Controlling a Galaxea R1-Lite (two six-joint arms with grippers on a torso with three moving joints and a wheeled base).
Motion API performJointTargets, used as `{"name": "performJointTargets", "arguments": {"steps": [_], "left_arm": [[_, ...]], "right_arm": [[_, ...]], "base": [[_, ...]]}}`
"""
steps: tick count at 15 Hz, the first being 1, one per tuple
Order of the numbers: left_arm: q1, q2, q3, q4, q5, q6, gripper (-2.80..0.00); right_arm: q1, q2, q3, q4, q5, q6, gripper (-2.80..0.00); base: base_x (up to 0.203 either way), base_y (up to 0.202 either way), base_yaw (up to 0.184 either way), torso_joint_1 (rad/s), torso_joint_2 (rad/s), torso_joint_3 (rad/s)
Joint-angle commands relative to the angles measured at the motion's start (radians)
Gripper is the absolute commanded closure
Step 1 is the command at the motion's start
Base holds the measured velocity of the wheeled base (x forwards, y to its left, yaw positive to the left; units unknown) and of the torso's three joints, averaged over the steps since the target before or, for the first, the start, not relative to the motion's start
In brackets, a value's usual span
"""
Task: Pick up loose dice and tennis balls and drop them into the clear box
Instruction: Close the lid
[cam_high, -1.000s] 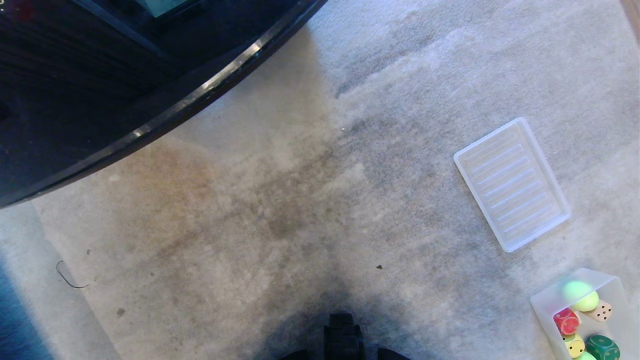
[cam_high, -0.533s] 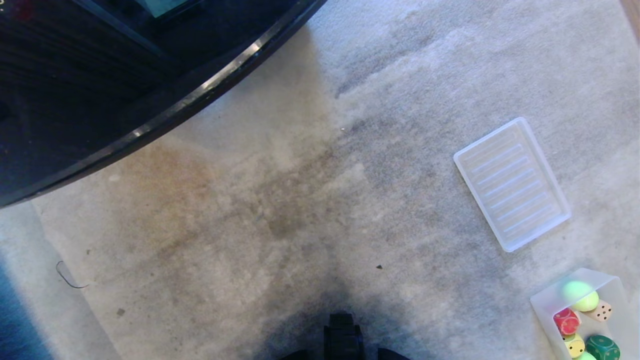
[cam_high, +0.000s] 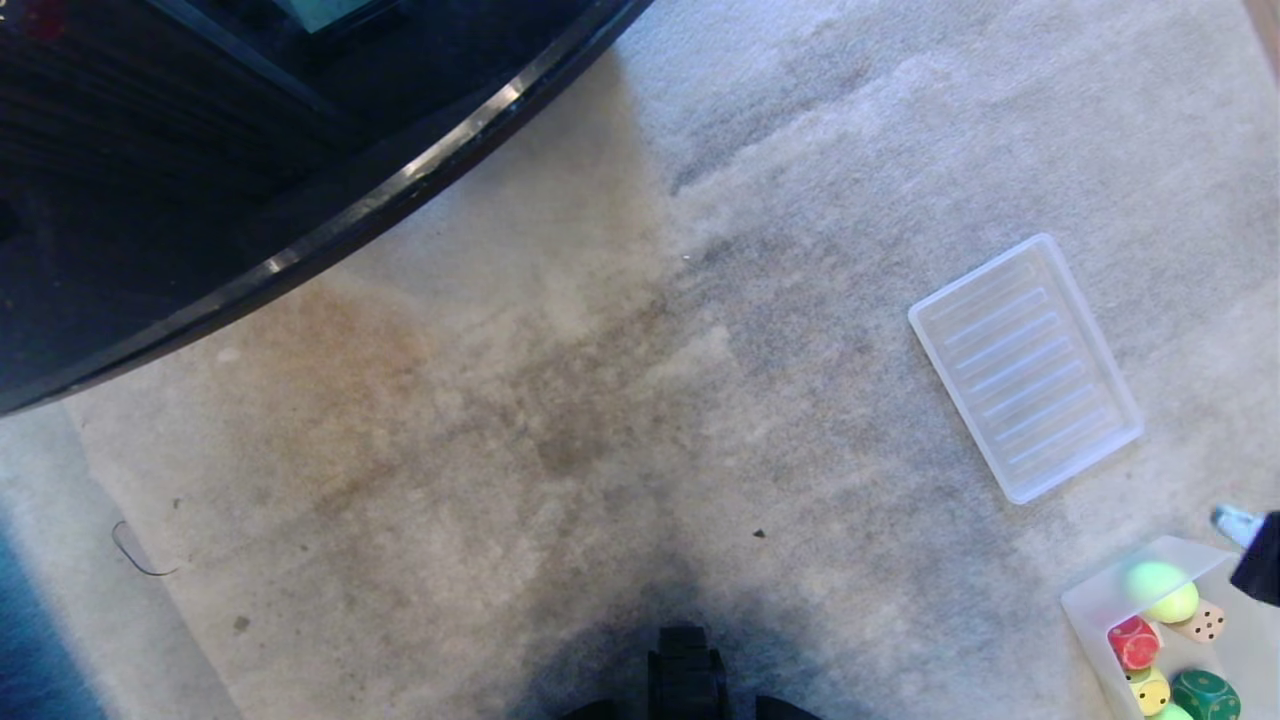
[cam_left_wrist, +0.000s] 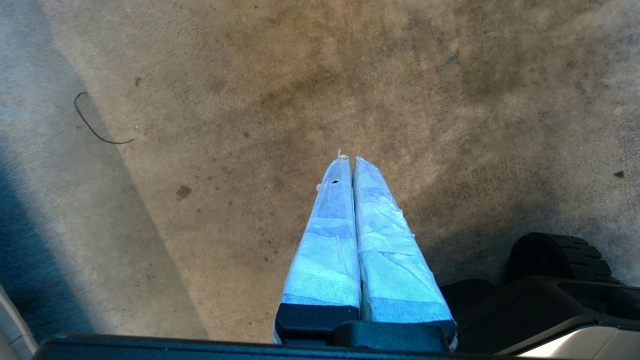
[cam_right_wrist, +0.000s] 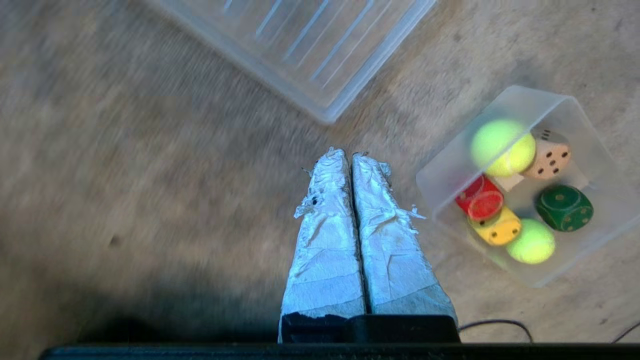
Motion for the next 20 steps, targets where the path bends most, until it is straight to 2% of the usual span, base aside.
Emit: {"name": "performJointTargets", "arguments": {"steps": [1,4,8,9,10,14,17,18,20], "left_arm": [[0.0,0.0,0.0,0.0,-0.001,-0.001,0.0],[0.0,0.0,0.0,0.0,0.0,-0.001,0.0],[0.0,0.0,0.0,0.001,-0.001,-0.001,0.0],[0.0,0.0,0.0,0.0,0.0,-0.001,0.0],[0.0,0.0,0.0,0.001,0.0,-0.001,0.0],[0.0,0.0,0.0,0.0,0.001,-0.001,0.0],[0.0,0.0,0.0,-0.001,-0.001,-0.001,0.0],[0.0,0.0,0.0,0.001,0.001,-0.001,0.0],[0.0,0.0,0.0,0.0,-0.001,-0.001,0.0]], "right_arm": [[-0.007,0.305,-0.008,-0.225,-0.038,0.031,0.0],[-0.037,0.532,-0.071,-0.442,-0.116,0.15,0.0],[-0.099,0.705,-0.158,-0.511,-0.142,0.404,0.0],[-0.109,0.734,-0.166,-0.512,-0.138,0.435,0.0],[-0.124,0.743,-0.168,-0.513,-0.131,0.459,-2.8],[-0.149,0.772,-0.156,-0.514,-0.13,0.514,-2.8],[-0.168,0.86,-0.178,-0.52,-0.117,0.619,-2.8],[-0.176,0.882,-0.184,-0.545,-0.096,0.68,-2.8],[-0.188,0.915,-0.186,-0.613,-0.01,0.737,-2.8]], "base": [[0.0,0.0,0.0,0.0,0.0,0.0],[0.0,0.0,0.0,0.0,0.0,0.0],[0.0,0.0,0.0,0.0,0.0,0.0],[0.0,0.0,0.0,0.0,0.0,0.0],[0.0,0.0,0.0,0.0,0.0,0.0],[0.0,0.0,0.0,0.0,0.0,0.0],[0.0,0.0,0.0,0.0,0.0,0.0],[0.0,0.0,0.0,0.0,0.0,0.0],[0.0,0.0,0.0,0.0,0.0,0.0]]}}
